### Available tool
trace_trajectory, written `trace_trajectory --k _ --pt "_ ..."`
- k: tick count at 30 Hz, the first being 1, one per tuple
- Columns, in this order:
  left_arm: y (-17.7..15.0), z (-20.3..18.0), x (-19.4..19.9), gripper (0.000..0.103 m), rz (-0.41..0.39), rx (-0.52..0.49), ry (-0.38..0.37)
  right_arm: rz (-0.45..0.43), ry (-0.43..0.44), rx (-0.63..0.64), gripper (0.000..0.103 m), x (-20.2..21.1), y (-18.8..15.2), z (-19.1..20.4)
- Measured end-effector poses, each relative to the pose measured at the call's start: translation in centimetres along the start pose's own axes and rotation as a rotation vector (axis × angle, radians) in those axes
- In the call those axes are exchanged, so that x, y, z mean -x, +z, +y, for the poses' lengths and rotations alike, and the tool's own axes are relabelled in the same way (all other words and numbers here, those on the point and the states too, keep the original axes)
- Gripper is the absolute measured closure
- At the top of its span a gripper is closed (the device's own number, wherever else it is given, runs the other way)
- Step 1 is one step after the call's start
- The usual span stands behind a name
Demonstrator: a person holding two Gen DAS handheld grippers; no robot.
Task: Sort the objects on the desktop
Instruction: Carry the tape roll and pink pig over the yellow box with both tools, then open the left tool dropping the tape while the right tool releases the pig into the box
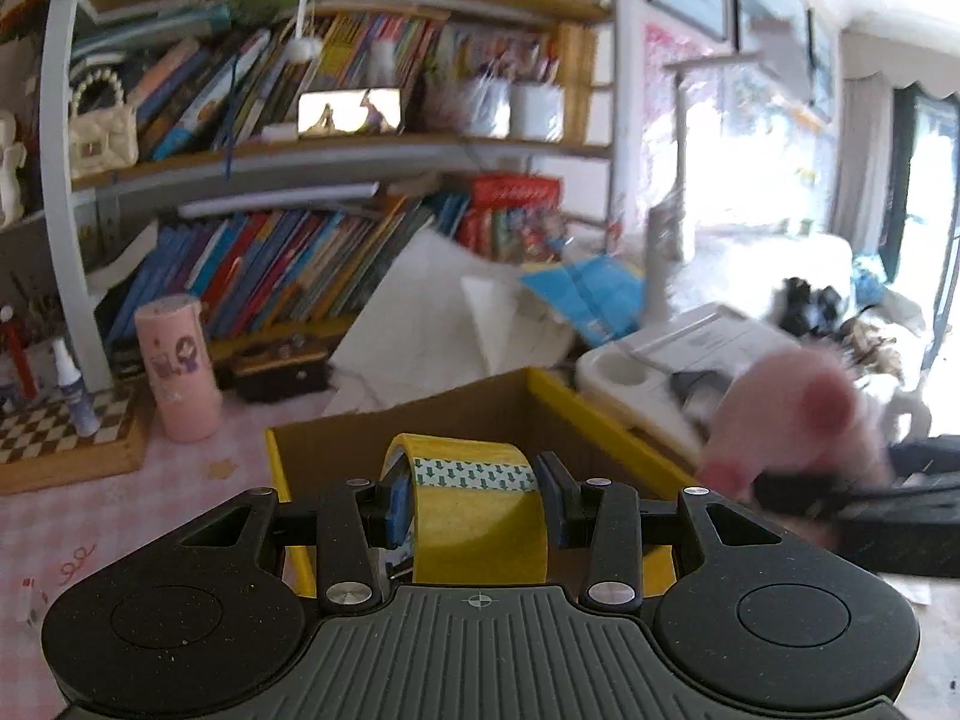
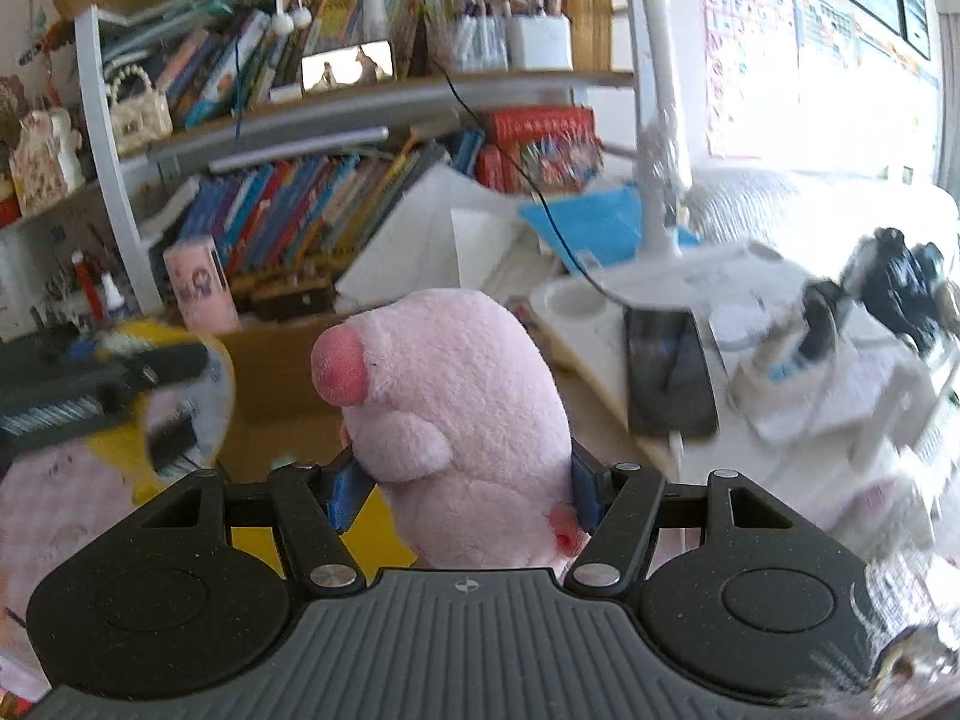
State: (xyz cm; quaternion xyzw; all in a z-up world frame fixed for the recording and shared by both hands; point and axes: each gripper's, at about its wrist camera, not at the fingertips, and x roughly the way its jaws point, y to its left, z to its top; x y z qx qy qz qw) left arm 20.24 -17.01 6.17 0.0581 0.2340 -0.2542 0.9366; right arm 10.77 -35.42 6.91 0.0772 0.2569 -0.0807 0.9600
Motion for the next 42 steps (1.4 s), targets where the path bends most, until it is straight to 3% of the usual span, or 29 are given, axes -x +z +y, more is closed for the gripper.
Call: trace_trajectory --k 12,16,22,32,36,38,40,42 --pt "-2.3 0.3 -6.0 0.063 0.181 -0.011 0.092 0.012 0.133 0.093 0.041 -6.1 3.7 0.5" --pt "-3.2 0.1 -7.3 0.063 0.243 -0.005 0.102 0.094 0.214 0.182 0.041 -10.5 5.1 2.5" --pt "-3.3 0.2 -7.5 0.060 0.263 0.022 0.111 0.264 0.294 0.278 0.041 -17.0 6.0 5.9" --pt "-2.4 1.3 -5.0 0.053 0.142 0.003 0.208 0.536 0.321 0.350 0.040 -24.8 4.5 9.9" --pt "-2.2 2.3 -3.1 0.042 0.103 0.034 0.252 0.564 0.317 0.346 0.037 -25.8 4.2 10.2" --pt "-2.3 2.7 -2.0 0.037 0.081 0.053 0.266 0.565 0.324 0.359 0.027 -25.9 4.2 10.4" --pt "-2.4 3.2 -0.9 0.026 0.058 0.082 0.277 0.536 0.317 0.381 0.023 -25.5 4.2 10.8" --pt "-2.7 3.7 0.0 0.023 0.038 0.105 0.284 0.511 0.305 0.396 0.020 -24.9 4.4 11.0"
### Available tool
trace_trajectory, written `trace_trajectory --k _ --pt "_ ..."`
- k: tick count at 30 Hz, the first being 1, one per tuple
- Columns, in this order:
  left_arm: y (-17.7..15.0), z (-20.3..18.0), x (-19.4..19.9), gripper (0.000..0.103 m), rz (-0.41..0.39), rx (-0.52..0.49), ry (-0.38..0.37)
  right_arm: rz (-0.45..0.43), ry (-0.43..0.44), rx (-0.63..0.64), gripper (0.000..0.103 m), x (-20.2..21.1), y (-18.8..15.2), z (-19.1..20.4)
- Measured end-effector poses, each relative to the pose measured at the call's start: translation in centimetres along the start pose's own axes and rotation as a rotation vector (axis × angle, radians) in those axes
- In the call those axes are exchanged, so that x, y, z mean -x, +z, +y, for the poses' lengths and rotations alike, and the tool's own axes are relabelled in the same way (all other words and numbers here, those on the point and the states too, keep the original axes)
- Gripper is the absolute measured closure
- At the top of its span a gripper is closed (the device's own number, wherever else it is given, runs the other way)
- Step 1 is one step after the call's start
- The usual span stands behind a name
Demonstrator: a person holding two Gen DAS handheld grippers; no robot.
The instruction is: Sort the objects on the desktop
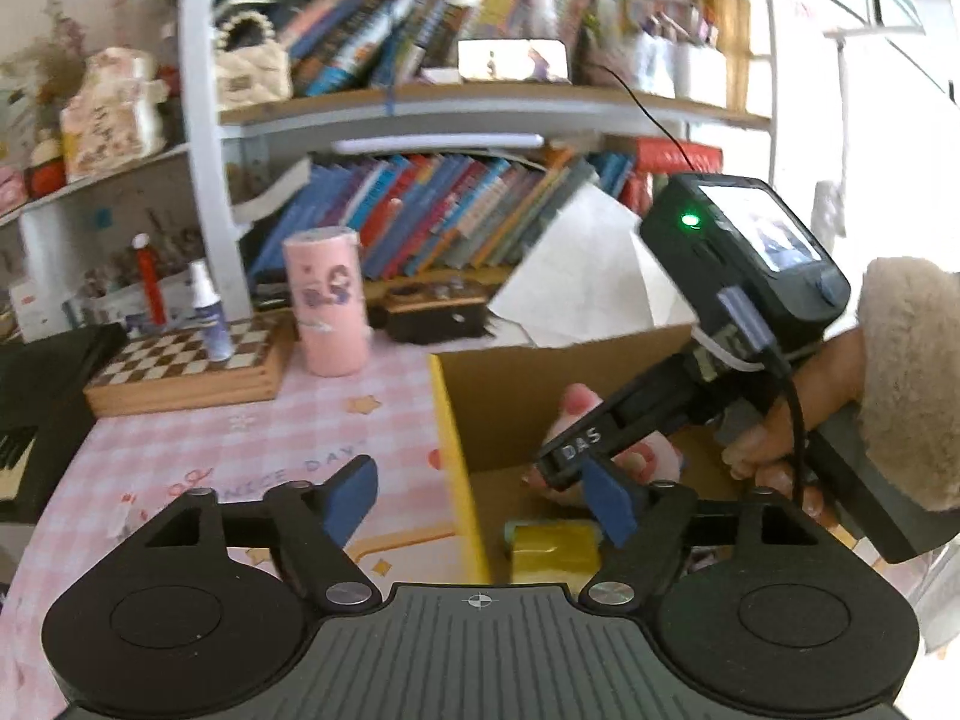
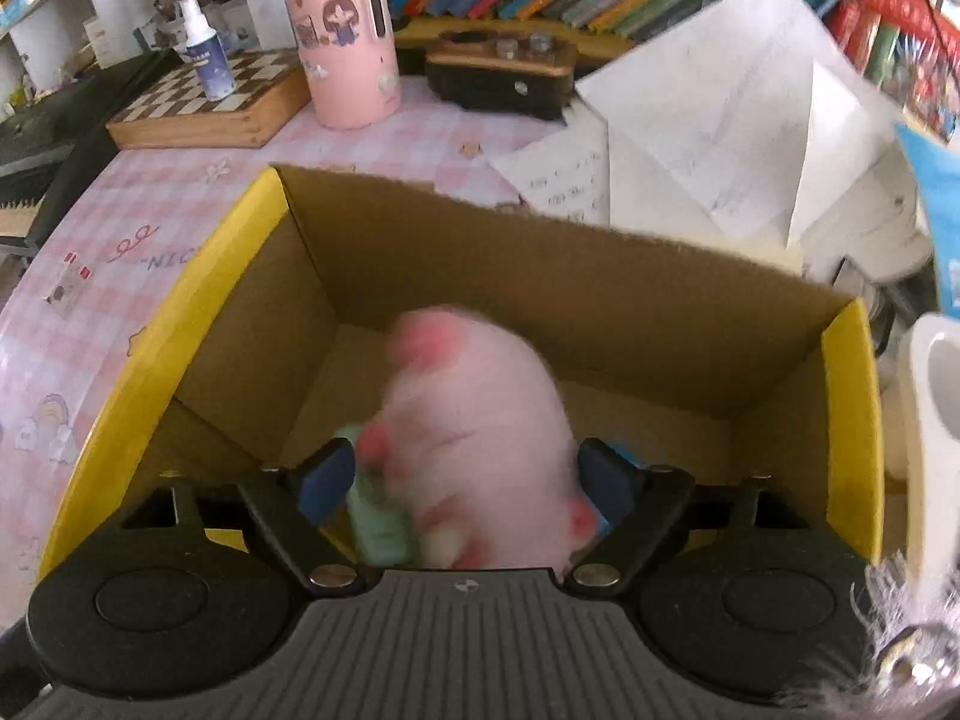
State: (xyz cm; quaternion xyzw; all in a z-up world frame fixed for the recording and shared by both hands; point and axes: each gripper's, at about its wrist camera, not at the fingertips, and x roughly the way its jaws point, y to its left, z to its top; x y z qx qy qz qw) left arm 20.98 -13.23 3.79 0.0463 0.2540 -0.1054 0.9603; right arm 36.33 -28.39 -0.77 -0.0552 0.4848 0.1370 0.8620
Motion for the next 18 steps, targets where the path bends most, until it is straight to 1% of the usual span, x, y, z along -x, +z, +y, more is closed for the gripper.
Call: trace_trajectory --k 1,3,6,10,15,18 --pt "-0.1 0.4 0.4 0.021 -0.004 0.009 0.004 -0.018 0.004 0.004 0.020 0.3 0.1 0.2" --pt "-0.3 1.1 1.0 0.020 -0.014 0.024 0.015 -0.070 0.009 0.001 0.016 1.4 -0.1 0.3" --pt "-0.7 2.2 1.9 0.016 -0.022 0.059 0.030 -0.151 -0.005 0.000 0.012 3.4 -0.7 0.6" --pt "-1.1 3.6 3.3 0.014 -0.033 0.089 0.045 -0.252 -0.056 -0.011 0.012 6.1 -2.0 1.2" --pt "-1.6 4.8 5.1 0.014 -0.057 0.102 0.053 -0.401 -0.129 -0.072 0.012 9.9 -5.1 1.9" --pt "-1.9 5.2 6.1 0.014 -0.072 0.105 0.043 -0.461 -0.173 -0.119 0.012 11.9 -6.9 2.6"
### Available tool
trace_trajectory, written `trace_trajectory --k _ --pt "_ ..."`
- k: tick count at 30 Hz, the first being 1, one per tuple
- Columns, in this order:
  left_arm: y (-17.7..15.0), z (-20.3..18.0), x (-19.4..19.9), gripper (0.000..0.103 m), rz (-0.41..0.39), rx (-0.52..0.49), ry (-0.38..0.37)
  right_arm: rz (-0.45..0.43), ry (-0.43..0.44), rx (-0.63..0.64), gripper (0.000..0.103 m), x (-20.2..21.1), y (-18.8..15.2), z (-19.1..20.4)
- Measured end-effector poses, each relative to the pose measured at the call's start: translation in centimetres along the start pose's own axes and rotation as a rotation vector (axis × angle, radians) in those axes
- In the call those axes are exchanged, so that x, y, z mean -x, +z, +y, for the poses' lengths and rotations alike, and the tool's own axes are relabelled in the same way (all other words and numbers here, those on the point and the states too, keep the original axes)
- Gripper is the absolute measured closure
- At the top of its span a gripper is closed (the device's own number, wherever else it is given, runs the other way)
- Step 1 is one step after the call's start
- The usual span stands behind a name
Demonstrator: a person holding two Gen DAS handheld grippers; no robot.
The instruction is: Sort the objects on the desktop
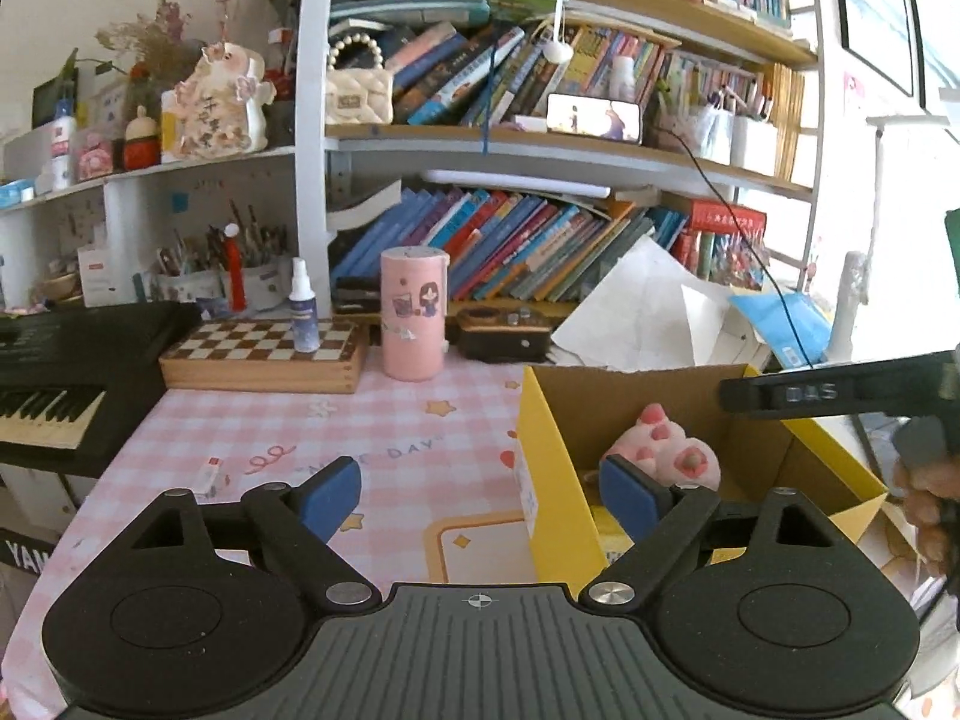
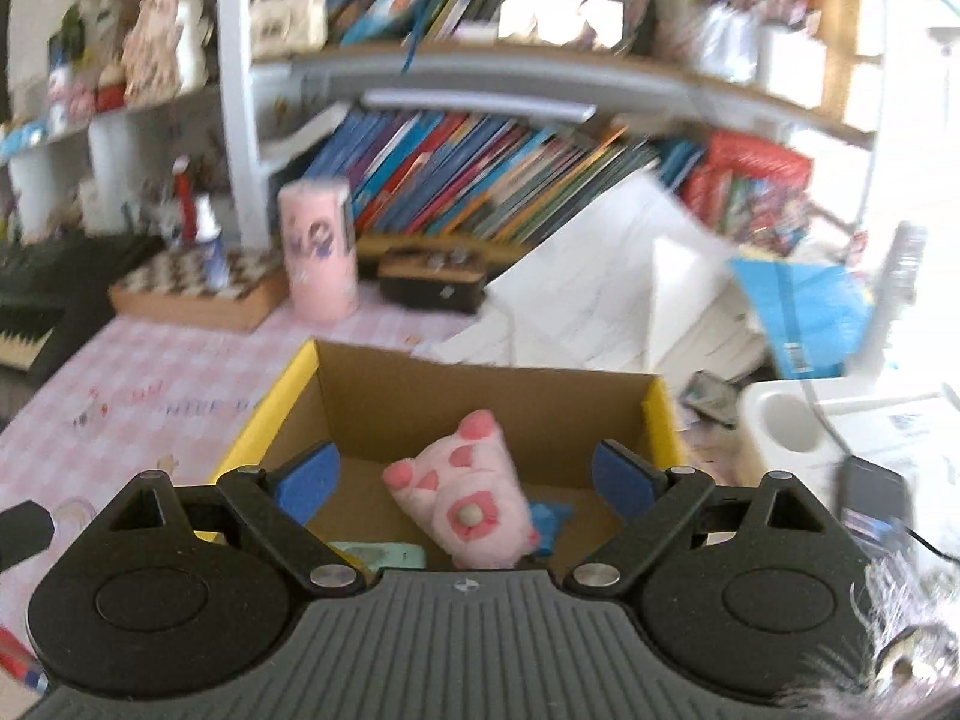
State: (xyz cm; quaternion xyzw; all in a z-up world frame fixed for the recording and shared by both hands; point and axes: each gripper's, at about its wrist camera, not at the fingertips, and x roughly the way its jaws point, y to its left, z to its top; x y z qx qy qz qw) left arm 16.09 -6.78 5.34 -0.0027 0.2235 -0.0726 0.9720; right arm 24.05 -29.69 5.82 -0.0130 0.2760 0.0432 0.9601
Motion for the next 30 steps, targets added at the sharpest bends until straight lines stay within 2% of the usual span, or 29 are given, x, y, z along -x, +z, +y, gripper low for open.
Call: trace_trajectory --k 8,16,22,30 --pt "-1.1 1.8 2.3 0.013 -0.019 0.003 -0.027 -0.059 -0.111 -0.115 0.012 5.5 -2.6 0.8" --pt "-3.8 4.5 4.4 0.013 0.028 -0.010 0.002 -0.020 -0.206 -0.147 0.012 8.4 -7.0 3.6" --pt "-5.7 6.7 6.0 0.013 0.073 0.009 0.027 0.036 -0.208 -0.154 0.012 9.9 -9.9 6.7" --pt "-7.8 9.0 7.8 0.013 0.118 0.010 0.041 0.088 -0.162 -0.143 0.012 11.3 -12.4 11.1"
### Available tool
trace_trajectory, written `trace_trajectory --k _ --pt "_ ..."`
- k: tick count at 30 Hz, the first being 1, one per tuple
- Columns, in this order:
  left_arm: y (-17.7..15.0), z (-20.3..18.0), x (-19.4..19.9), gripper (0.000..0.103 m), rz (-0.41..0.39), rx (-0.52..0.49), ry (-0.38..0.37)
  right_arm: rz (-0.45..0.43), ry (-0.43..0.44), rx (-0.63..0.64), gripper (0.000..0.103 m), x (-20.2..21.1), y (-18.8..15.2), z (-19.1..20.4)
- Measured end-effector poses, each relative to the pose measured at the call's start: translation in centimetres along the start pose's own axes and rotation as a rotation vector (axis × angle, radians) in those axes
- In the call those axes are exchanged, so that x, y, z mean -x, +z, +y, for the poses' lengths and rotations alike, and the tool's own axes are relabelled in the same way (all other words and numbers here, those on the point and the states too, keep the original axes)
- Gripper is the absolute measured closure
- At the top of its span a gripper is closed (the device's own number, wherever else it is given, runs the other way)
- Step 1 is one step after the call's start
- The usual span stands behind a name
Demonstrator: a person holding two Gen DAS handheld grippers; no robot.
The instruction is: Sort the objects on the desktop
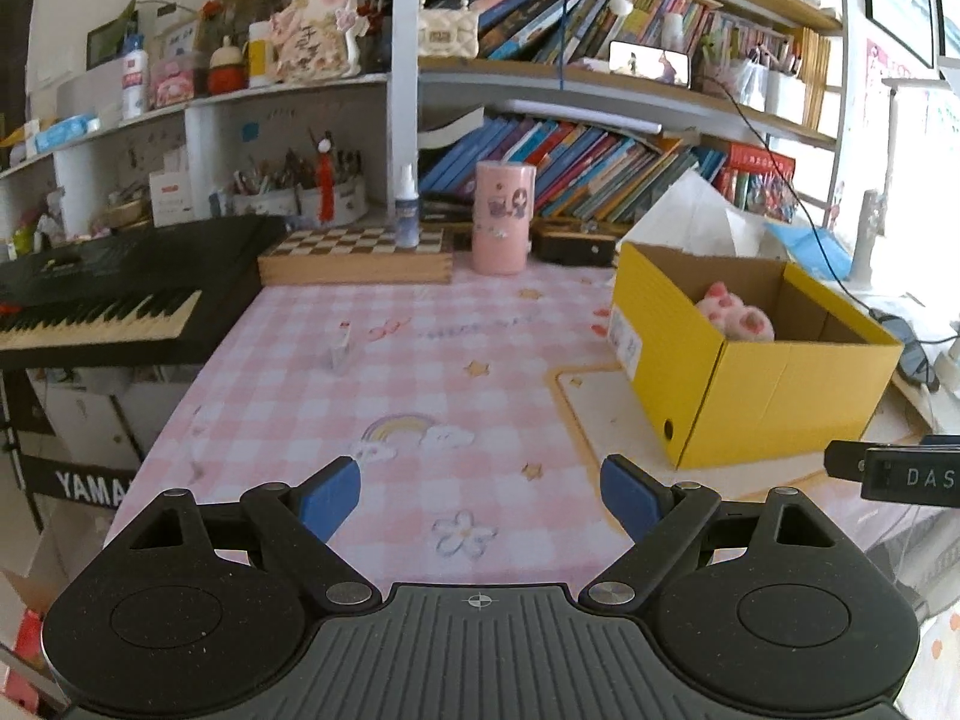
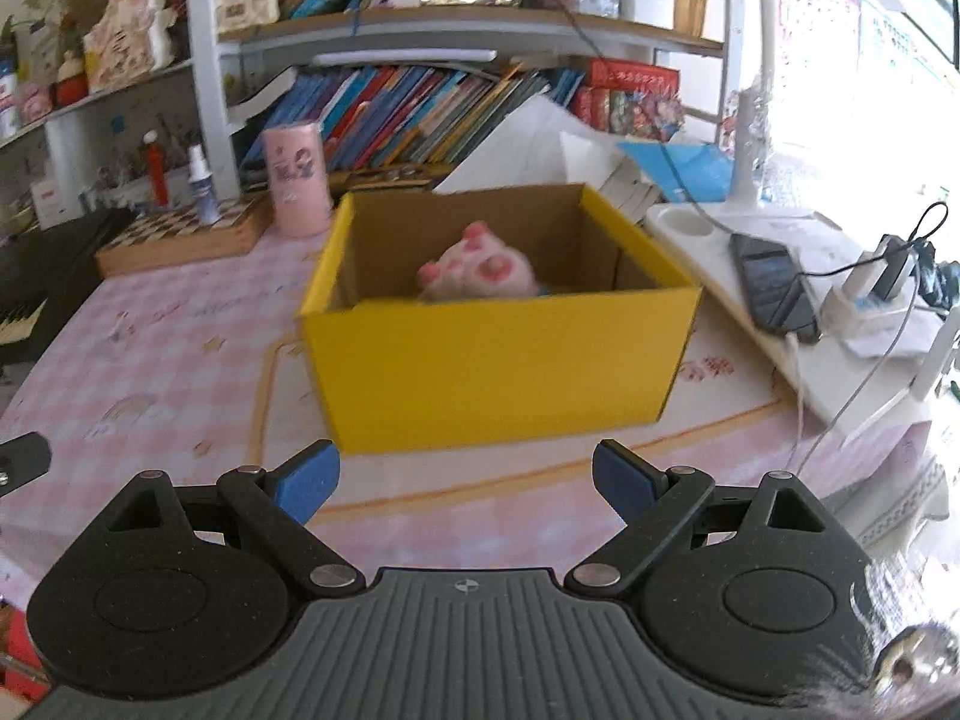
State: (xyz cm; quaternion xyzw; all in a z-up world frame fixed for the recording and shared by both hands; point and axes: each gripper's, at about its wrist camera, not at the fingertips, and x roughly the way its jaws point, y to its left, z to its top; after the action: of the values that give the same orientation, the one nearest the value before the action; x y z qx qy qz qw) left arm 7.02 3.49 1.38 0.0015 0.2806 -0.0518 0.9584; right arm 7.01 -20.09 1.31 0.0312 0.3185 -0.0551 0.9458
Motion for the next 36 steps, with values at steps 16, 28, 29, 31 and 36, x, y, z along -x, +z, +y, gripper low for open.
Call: trace_trajectory --k 16,28,29,31,36 --pt "-2.3 2.6 2.1 0.013 0.045 0.002 -0.003 0.042 0.106 0.084 0.012 2.3 -3.3 5.7" --pt "-3.2 4.3 3.4 0.013 0.048 0.021 0.030 0.046 0.162 0.120 0.012 2.9 -4.0 8.0" --pt "-3.3 4.4 3.5 0.013 0.048 0.022 0.033 0.047 0.167 0.124 0.012 3.0 -4.0 8.2" --pt "-3.4 4.7 3.7 0.013 0.048 0.024 0.037 0.050 0.175 0.129 0.012 3.0 -4.2 8.5" --pt "-3.6 5.3 4.2 0.013 0.045 0.036 0.053 0.050 0.192 0.144 0.012 3.2 -4.3 9.3"
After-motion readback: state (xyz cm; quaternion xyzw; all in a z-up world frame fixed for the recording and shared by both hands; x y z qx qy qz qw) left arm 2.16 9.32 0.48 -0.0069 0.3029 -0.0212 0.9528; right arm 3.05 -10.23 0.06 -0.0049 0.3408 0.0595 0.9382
